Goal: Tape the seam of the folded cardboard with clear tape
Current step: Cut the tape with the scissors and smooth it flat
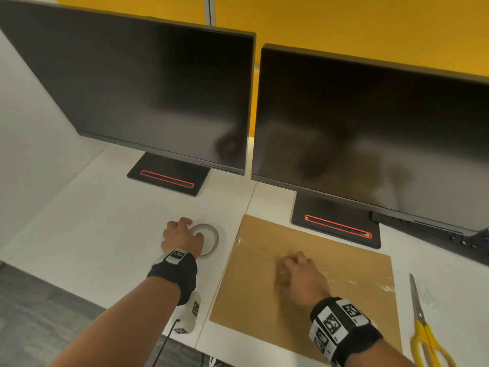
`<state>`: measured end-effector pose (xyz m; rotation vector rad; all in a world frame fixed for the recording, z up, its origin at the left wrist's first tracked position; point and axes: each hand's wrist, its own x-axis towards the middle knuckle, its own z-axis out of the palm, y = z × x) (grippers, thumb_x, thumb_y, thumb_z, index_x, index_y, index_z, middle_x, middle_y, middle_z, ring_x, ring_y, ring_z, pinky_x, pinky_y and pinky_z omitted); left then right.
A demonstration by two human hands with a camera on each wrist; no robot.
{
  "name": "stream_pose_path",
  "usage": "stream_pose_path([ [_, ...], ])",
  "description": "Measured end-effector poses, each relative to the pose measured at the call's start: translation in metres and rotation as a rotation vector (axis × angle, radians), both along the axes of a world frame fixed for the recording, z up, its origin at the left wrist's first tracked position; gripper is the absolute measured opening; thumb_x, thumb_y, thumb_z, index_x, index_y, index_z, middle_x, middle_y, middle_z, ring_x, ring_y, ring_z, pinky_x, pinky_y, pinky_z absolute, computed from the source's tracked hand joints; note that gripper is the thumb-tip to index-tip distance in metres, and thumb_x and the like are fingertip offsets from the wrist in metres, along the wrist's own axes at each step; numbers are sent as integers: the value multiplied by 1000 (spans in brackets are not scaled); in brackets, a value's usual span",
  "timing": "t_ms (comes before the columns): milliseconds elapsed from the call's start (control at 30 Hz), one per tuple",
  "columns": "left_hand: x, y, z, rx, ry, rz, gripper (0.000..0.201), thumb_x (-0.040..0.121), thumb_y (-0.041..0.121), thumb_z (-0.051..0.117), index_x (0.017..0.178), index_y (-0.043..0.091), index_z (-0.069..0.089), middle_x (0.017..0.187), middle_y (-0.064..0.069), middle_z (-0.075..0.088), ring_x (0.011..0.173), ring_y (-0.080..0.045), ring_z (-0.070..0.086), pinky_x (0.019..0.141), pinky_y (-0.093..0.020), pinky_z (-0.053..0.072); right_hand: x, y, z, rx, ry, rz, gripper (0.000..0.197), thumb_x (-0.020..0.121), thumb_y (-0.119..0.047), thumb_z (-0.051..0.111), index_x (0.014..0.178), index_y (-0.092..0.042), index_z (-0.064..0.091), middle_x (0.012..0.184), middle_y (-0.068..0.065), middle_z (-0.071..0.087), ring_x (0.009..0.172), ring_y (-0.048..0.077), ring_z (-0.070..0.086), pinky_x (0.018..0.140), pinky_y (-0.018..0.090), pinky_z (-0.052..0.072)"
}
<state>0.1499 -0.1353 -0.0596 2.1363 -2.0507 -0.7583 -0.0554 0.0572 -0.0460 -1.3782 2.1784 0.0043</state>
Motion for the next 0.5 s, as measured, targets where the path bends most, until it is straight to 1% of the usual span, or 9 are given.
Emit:
stream_pose_path([
  [33,-8,5,6,-44,-22,-48,39,83,31,60,120,24,51,126,-7,45,114,-28,47,91,-39,41,-2,1,1,-2,-7,3,50,84,-35,59,132,-36,43,136,-3,35,123,19,38,92,35,48],
  [100,-28,16,17,-130,-55,-213,41,84,34,56,124,27,49,133,-4,42,119,-25,43,98,-39,37,-6,3,2,-10,-33,14,48,85,-33,58,131,-36,45,134,-4,36,123,19,39,92,34,47],
  [167,-50,33,26,-174,-106,-413,45,86,38,51,130,31,43,143,0,32,130,-22,34,111,-42,24,-13,6,5,-28,-74,-3,45,86,-30,56,130,-35,47,131,-5,38,122,18,40,94,34,46],
  [200,-60,42,29,-176,-112,-494,46,88,38,49,133,32,40,148,1,27,135,-22,28,115,-44,16,-16,9,6,-42,-86,-21,44,86,-30,57,130,-35,48,129,-5,39,122,18,41,95,33,46],
  [233,-69,51,30,-169,-101,-566,48,89,37,48,135,33,38,151,0,22,138,-22,23,116,-44,11,-20,13,8,-55,-88,-40,43,86,-30,57,129,-35,49,129,-5,39,122,17,41,95,32,46],
  [300,-84,69,25,-117,-72,-734,51,91,35,45,141,35,33,157,-1,12,142,-22,16,117,-42,13,-30,23,11,-72,-73,-74,43,86,-30,58,128,-34,51,130,-4,39,122,17,41,96,31,45],
  [367,-96,88,16,-25,-47,-912,55,93,35,43,144,39,24,159,-2,2,145,-22,6,117,-43,14,-41,35,12,-69,-39,-102,43,86,-28,57,128,-34,50,135,-3,37,123,17,40,99,32,44],
  [433,-108,104,7,53,-77,-1033,59,93,37,42,146,42,16,159,-3,-7,146,-22,-4,118,-44,10,-51,48,11,-53,-10,-127,46,86,-27,56,131,-34,47,141,-2,33,126,18,38,102,35,42],
  [500,-118,117,2,81,-148,-1105,62,93,39,41,146,43,10,158,-3,-13,146,-21,-9,118,-43,7,-59,58,9,-24,12,-133,51,88,-25,57,137,-33,42,146,-1,29,130,20,35,105,37,40],
])
